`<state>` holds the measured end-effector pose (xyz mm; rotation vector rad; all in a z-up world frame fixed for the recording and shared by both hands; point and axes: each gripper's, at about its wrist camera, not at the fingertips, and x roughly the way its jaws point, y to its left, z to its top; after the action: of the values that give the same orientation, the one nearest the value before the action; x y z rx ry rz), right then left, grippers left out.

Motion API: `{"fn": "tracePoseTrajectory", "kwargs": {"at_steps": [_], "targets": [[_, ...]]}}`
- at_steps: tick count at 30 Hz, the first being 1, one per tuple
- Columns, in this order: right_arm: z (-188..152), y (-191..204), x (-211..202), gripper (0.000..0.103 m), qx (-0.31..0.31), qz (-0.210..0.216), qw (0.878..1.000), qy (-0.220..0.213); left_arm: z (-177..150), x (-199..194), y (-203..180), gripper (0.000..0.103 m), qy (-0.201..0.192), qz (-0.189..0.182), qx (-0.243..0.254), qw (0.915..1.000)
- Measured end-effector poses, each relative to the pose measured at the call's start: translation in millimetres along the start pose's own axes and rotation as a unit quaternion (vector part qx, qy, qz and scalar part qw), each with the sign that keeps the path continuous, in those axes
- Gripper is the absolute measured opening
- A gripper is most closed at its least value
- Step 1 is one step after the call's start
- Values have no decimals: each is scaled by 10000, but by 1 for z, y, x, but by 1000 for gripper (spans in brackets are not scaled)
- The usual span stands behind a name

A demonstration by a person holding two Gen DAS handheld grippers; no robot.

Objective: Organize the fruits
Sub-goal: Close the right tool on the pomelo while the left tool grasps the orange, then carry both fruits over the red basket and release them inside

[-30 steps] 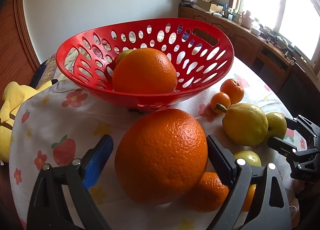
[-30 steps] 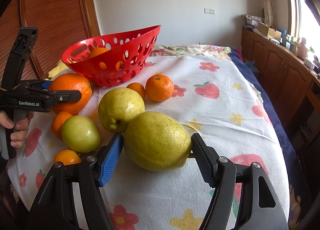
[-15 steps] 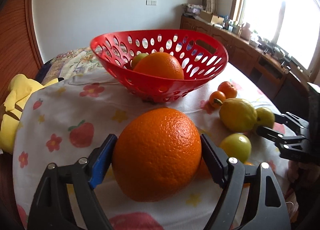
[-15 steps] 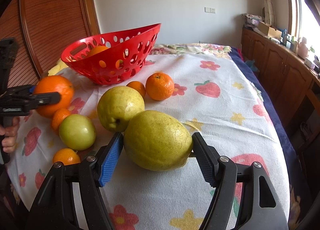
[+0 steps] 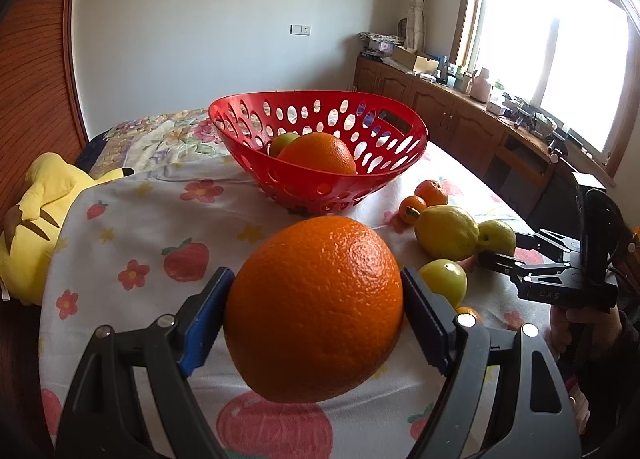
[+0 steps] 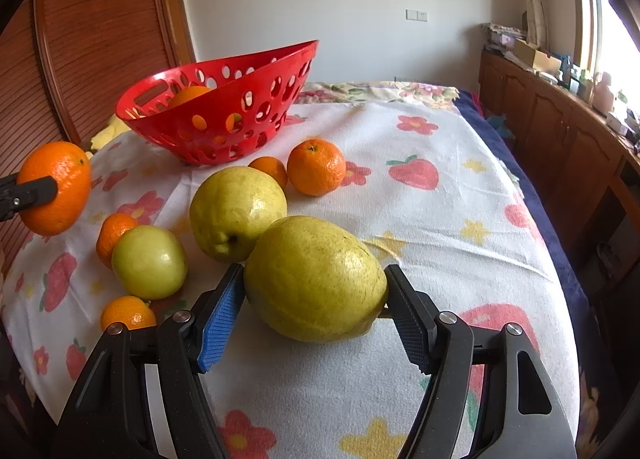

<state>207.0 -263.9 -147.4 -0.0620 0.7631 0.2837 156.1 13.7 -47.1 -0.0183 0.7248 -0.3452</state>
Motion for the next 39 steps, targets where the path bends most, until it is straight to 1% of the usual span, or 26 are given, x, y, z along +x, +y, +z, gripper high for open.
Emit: {"fn": "tracePoseTrajectory", "kwargs": {"at_steps": [5, 13, 30, 34, 39], "targets": [[0, 0, 0, 71, 24, 6, 10000, -12, -5, -6, -1, 82, -77, 27, 24, 10000], [0, 0, 0, 72, -17, -30, 10000, 3, -6, -13, 2, 82, -217, -63, -67, 9997], [0, 1, 0, 71, -28, -67, 10000, -3, -6, -26, 5, 82, -342, -47, -69, 9994], [0, 3, -2, 71, -52, -157, 9999, -18, -2, -27, 4, 82, -370, -29, -37, 9993], [9, -2, -17, 71, 9, -139, 9997, -211, 11, -25, 0, 82, -430, -7, 81, 9990]]}}
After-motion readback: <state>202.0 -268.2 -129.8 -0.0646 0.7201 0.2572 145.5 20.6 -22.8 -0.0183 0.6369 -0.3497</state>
